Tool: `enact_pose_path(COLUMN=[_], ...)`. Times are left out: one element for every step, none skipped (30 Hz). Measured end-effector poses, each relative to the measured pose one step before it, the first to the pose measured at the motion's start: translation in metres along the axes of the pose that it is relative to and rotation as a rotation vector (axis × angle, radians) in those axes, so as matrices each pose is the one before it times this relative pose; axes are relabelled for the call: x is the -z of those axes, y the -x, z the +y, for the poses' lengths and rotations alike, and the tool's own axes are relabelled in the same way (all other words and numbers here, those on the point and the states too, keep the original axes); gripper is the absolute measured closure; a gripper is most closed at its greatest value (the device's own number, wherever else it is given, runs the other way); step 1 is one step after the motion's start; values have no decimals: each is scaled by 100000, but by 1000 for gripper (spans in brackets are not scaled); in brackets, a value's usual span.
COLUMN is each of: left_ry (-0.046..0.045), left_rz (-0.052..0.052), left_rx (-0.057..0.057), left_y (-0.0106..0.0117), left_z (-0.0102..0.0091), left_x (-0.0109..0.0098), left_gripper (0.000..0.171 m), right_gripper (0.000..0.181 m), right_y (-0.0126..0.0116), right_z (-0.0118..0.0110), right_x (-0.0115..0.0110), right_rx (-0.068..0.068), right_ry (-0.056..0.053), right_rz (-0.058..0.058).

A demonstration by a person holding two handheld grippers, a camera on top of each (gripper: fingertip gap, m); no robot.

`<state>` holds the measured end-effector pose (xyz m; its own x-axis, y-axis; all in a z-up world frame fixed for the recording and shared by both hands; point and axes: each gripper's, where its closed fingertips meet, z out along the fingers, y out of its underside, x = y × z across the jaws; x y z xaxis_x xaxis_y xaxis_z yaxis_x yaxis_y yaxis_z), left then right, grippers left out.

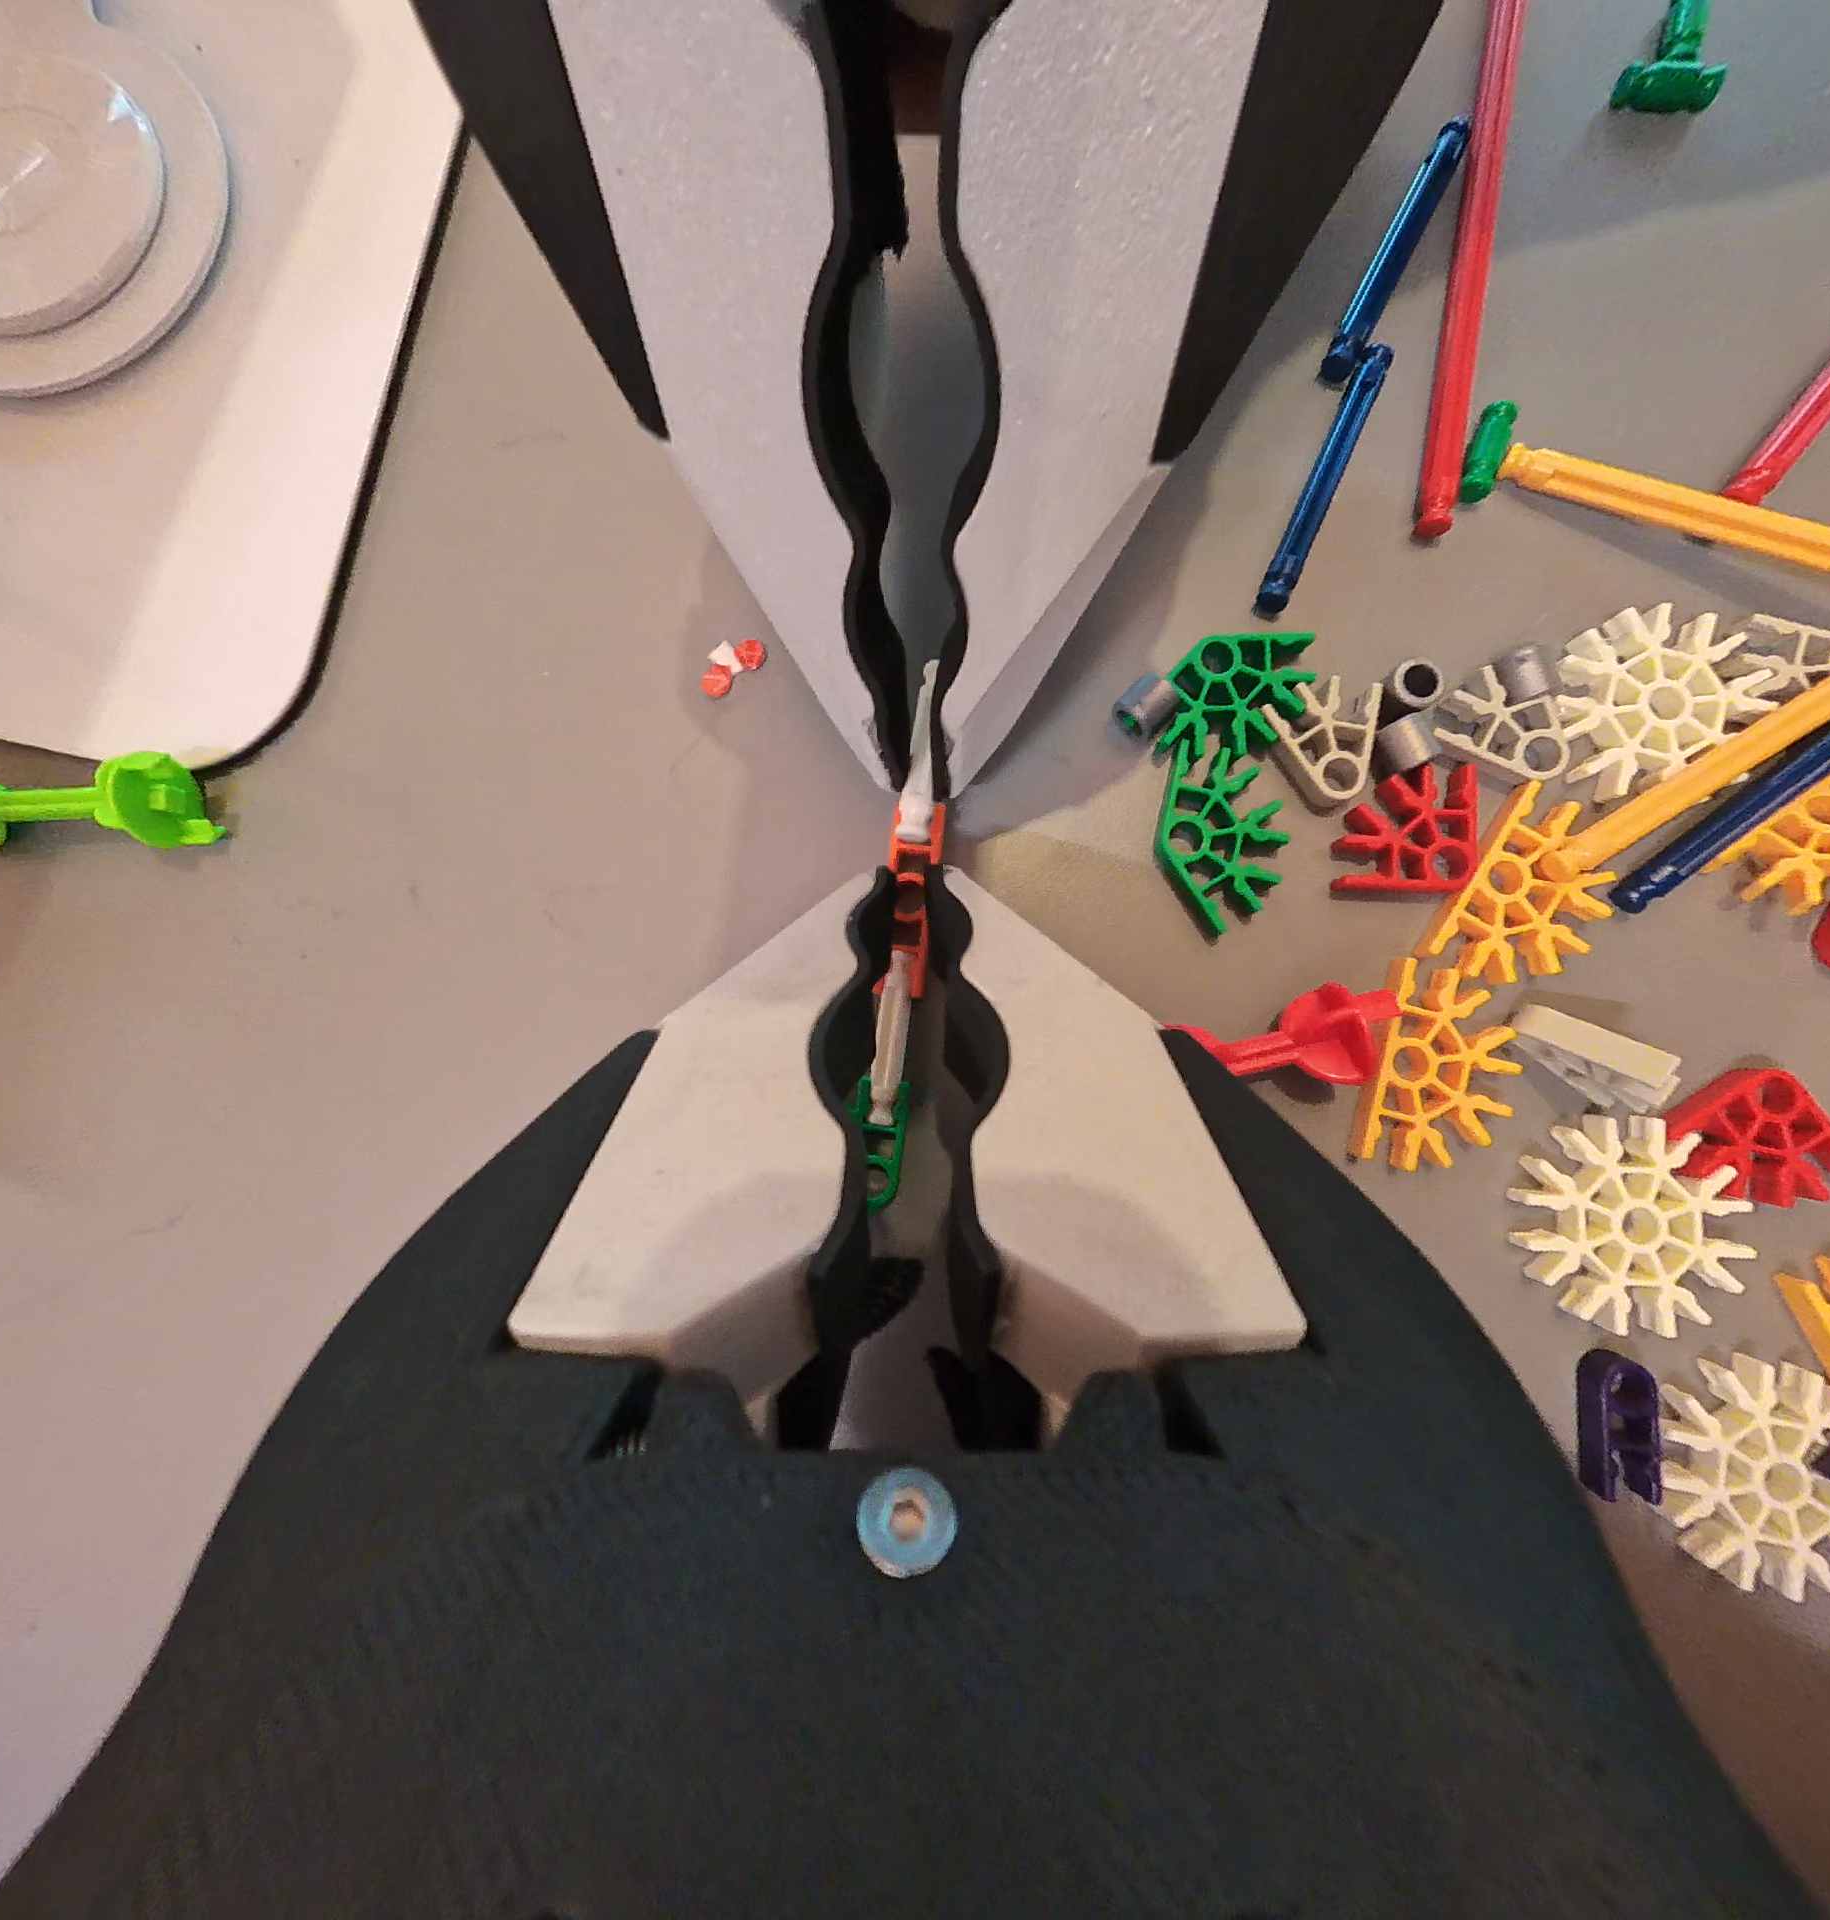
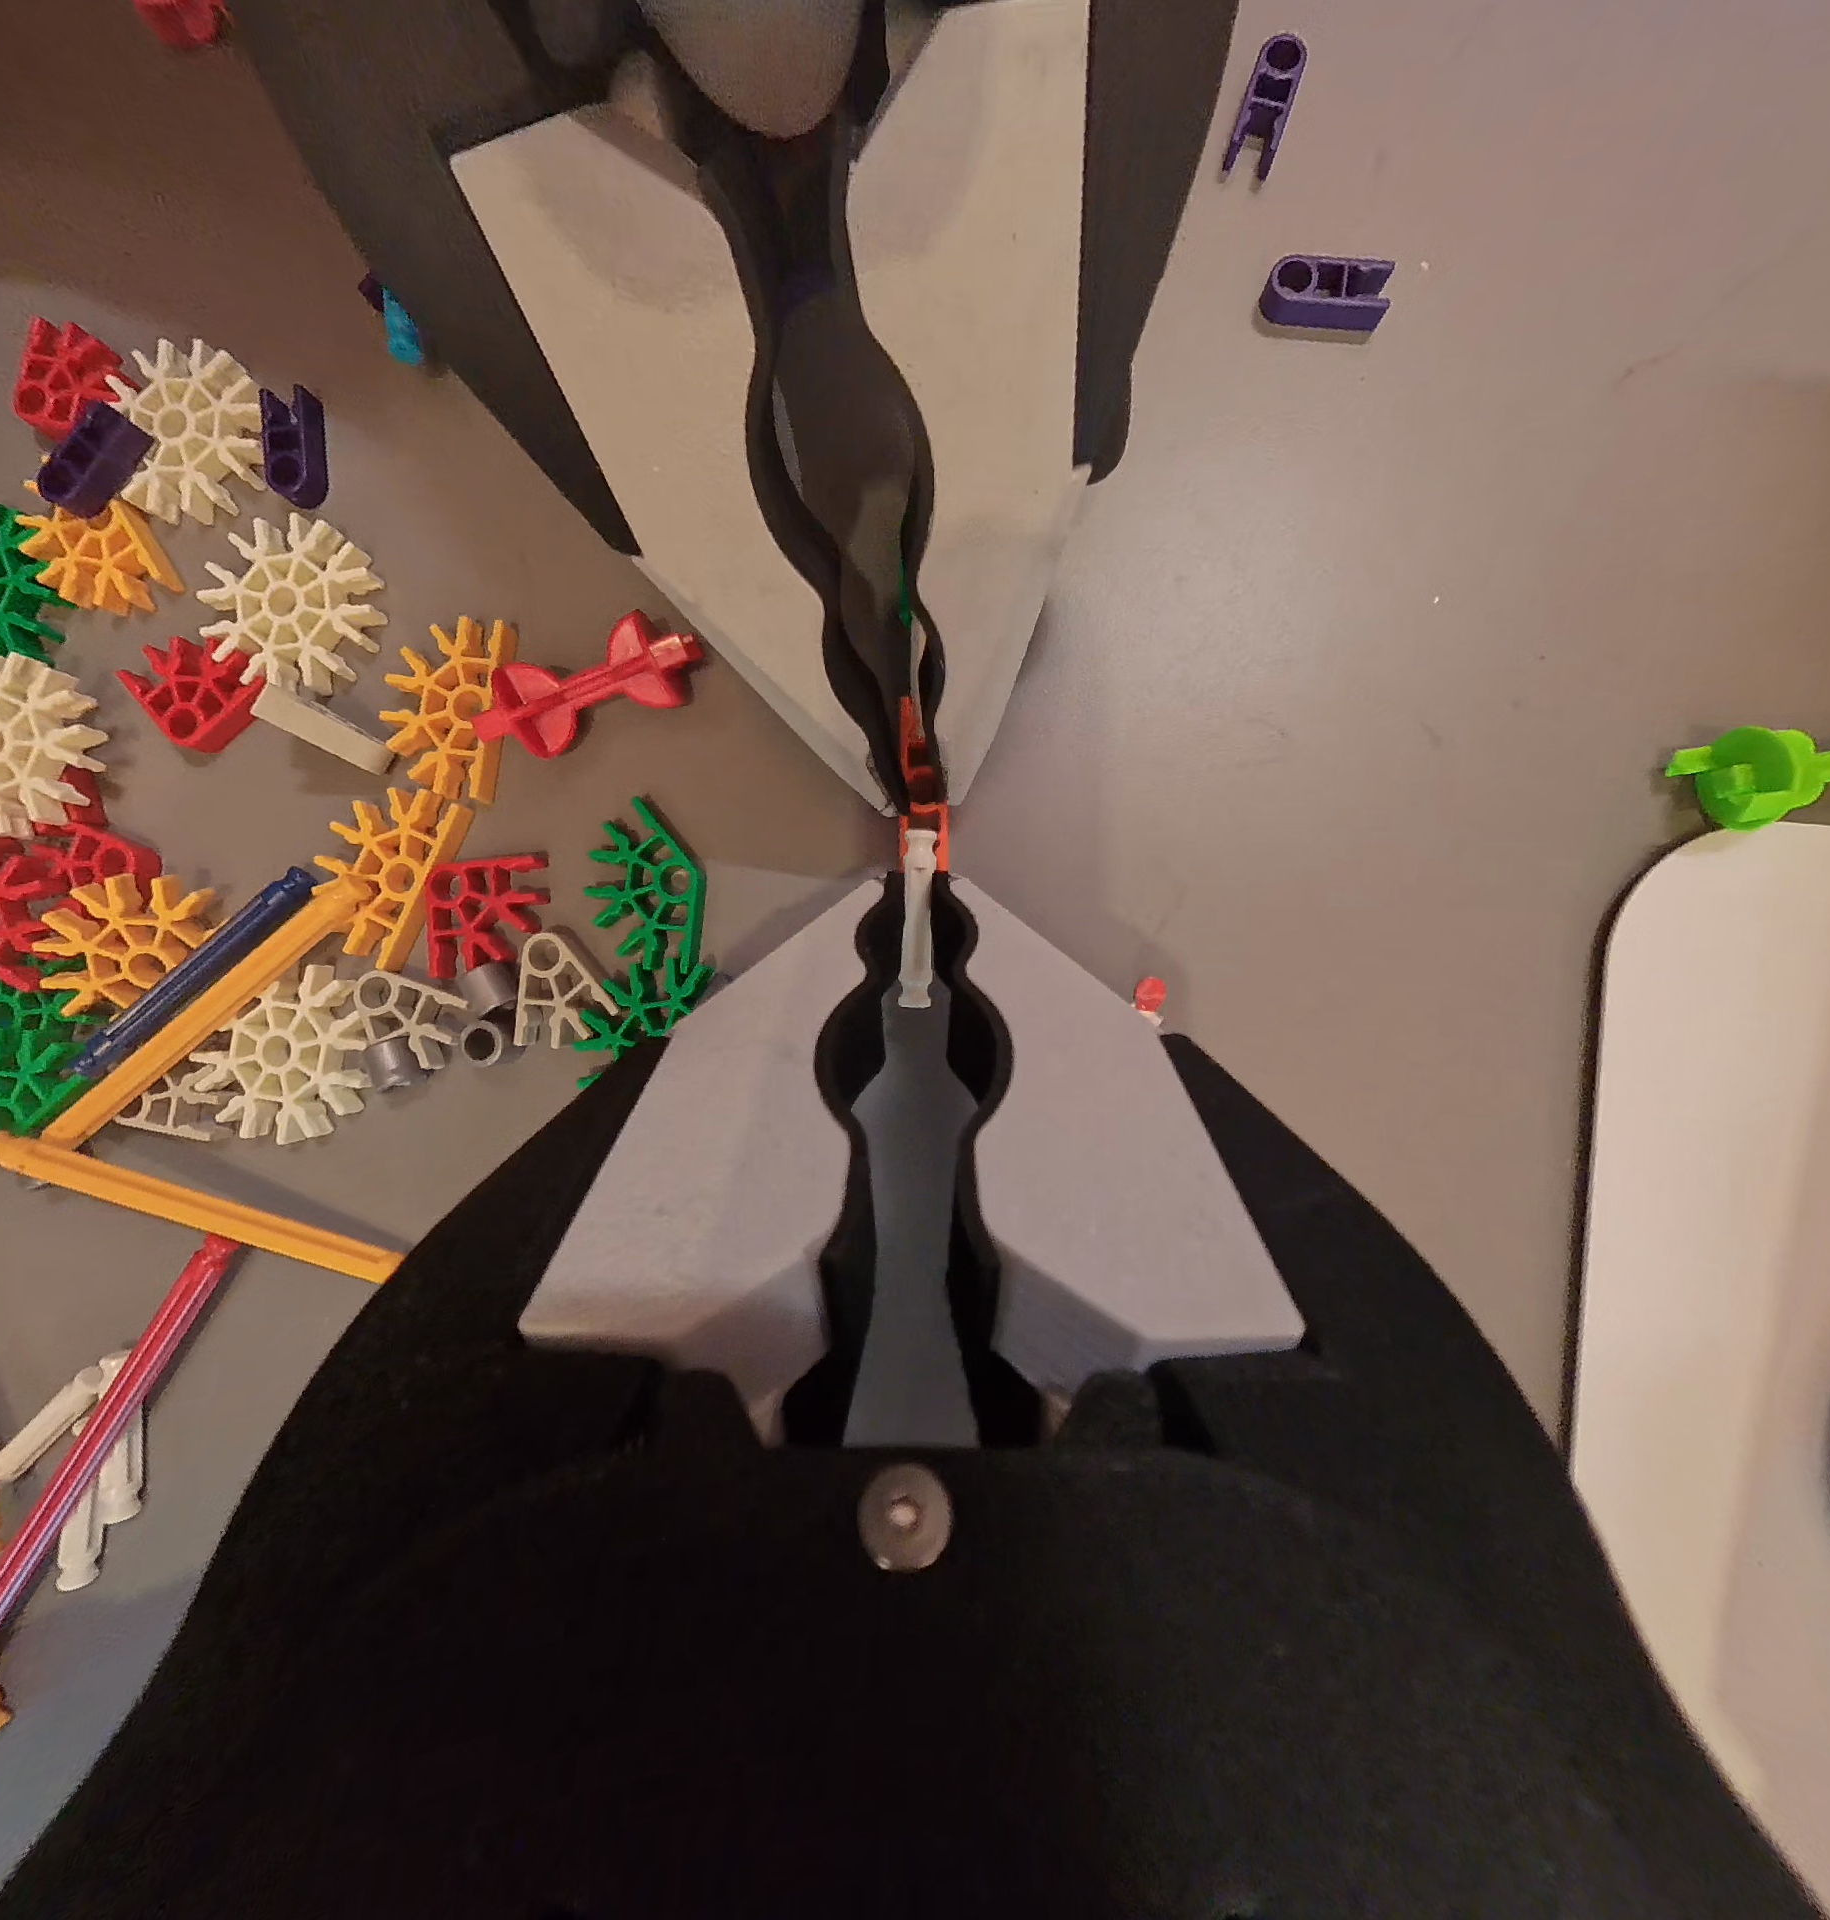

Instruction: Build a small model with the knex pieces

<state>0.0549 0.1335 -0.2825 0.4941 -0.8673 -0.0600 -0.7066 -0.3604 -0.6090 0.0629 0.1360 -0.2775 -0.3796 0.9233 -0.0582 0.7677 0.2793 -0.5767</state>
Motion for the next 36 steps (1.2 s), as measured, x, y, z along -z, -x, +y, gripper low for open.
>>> enact_pose_path(left_ry=[71, 79, 113, -26, -158, -124, -131, -97, -124, -167, -382, -468, -752, -1641, -1739, -1240, -725, -846, -1030, 24, 1245, 1742, -790, 392, 127, 55, 253, 455, 190, 190, 271, 273, -171, -614, -610, -288], left_rz=[531, 2, -254, 84, 357, -29, -230, -121, 0, -29, 101, 44, 203, 1256, 764, 440, -216, -821, 664, 1192, -20, -695, 12, -41, -222, -383, -128, 451, 181, -715, -694, -29, 97, 438, 633, 361], left_rx=[399, -222, 62, 175, 38, -38, 18, 138, 93, 49, 386, 444, 485, 1308, 1485, 1294, 1240, 1237, 716, 70, -526, -383, 10, 468, -341, -270, -233, 1352, 636, -1447, -610, 562, -128, 848, 1449, 830], left_y=[-61, -5, 57, 12, -56, -16, 8, 7, -10, 6, 5, 19, -15, -129, -64, -3, 103, 217, -52, -188, -23, 74, -2, 29, -6, 1, 4, 1, 9, 15, -2, -20, 0, -8, -10, -8], left_z=[-20, -11, 5, 0, -11, -11, -12, -7, -7, -16, -37, -35, -74, -217, -242, -182, -118, -159, -210, -43, 182, 306, -100, 50, 3, -20, 14, 5, -15, -4, -26, -21, 29, 29, 21, 9], left_x=[-33, -23, -2, -2, -3, -15, -15, -15, 0, -7, -17, -12, 33, 99, 127, 91, 16, -12, -34, -123, -221, -224, 21, -2, -6, -22, -1, -2, -34, -58, -77, -18, -6, 5, 3, -12], left_gripper=[168, 168, 168, 169, 168, 169, 168, 168, 168, 168, 169, 169, 171, 171, 171, 171, 171, 171, 171, 171, 171, 171, 171, 171, 171, 171, 171, 171, 171, 171, 171, 171, 171, 171, 171, 171], right_gripper=[178, 178, 178, 178, 178, 178, 178, 178, 178, 178, 178, 178, 178, 178, 178, 178, 178, 178, 178, 178, 178, 178, 178, 178, 178, 178, 178, 178, 178, 178, 178, 178, 178, 178, 178, 178], right_y=[-79, -29, 28, 42, 38, 43, -5, -1, 3, -3, 2, -8, -1, 2, -3, -6, 8, -3, -1, -5, 4, 2, -5, -1, 4, -1, -4, 9, -2, 11, 2, 5, 4, 0, 4, 1], right_z=[156, 240, 196, 35, -7, 14, -36, -36, -19, 13, 6, 27, 13, -5, 9, 9, 1, 4, 3, -2, 4, 2, 10, 12, -5, 8, 11, 9, -2, 6, 1, 20, 11, 8, 12, 23], right_x=[-120, -149, -112, -26, -21, -19, -43, -43, -24, -6, -9, -12, -14, -8, -8, 4, -8, -12, -12, 0, -9, -4, -13, -2, -9, -5, -5, -12, -21, -14, -8, -12, -10, -20, -14, -19], right_rx=[279, 629, 631, 111, 348, 330, -222, -402, -23, -143, -355, 8, 134, -138, -131, 4, -127, -382, -516, -590, -566, -285, -201, -312, 25, 204, -206, -344, -6, -204, -433, -236, -418, -452, -127, -141], right_ry=[1308, 1869, 1638, 670, 202, 237, 51, 144, 259, 411, 397, 517, 681, 586, 469, 389, 198, 68, 64, -30, -59, -11, 55, 189, 365, 501, 515, 471, 517, 530, 540, 624, 628, 636, 743, 877], right_rz=[240, 51, -189, -325, -368, -438, -289, -348, -312, -245, -267, -158, 4, -104, -216, -199, -338, -464, -413, -441, -432, -262, -130, -58, 145, 227, -101, -354, -274, -402, -542, -513, -666, -653, -486, -427])
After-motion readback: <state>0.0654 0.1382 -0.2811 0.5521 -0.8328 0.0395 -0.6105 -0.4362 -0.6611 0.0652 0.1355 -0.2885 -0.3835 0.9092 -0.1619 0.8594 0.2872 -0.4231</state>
